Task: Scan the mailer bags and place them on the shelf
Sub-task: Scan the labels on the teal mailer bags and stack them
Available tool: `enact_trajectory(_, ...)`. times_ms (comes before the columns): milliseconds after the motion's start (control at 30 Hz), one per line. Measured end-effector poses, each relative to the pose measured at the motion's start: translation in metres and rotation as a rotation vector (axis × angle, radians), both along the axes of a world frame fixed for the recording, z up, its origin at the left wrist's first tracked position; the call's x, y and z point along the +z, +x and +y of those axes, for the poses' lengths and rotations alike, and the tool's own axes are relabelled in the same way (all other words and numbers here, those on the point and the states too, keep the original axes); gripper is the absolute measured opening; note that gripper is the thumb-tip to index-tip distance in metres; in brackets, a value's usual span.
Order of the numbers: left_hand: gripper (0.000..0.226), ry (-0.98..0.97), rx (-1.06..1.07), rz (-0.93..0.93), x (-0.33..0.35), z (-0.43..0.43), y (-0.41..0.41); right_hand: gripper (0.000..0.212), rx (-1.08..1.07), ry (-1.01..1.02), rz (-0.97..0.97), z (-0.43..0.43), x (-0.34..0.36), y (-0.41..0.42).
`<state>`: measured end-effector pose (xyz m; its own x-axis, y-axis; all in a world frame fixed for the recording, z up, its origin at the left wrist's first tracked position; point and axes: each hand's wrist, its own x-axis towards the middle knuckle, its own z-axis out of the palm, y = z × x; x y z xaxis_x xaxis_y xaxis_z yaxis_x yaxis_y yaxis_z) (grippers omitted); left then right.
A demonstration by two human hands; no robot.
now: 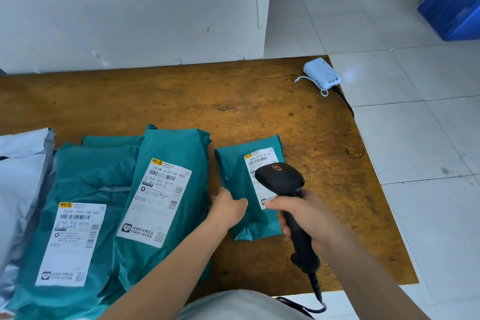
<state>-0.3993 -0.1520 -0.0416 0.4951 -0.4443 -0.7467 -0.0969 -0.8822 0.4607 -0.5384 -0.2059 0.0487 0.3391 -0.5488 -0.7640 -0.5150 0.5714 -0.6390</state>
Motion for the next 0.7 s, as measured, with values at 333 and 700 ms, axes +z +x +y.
enact_trajectory(333,0.059,-0.045,0.111,0.071,-0.004,0.007,-0.002,0.024,-0.002,-0.02,-0.017,0.004,-0.002,-0.005)
enact_trajectory(700,0.051,-0.087,0.14,0.098,-0.006,0.009,-0.003,0.022,-0.008,-0.023,-0.048,0.012,0.0,-0.006)
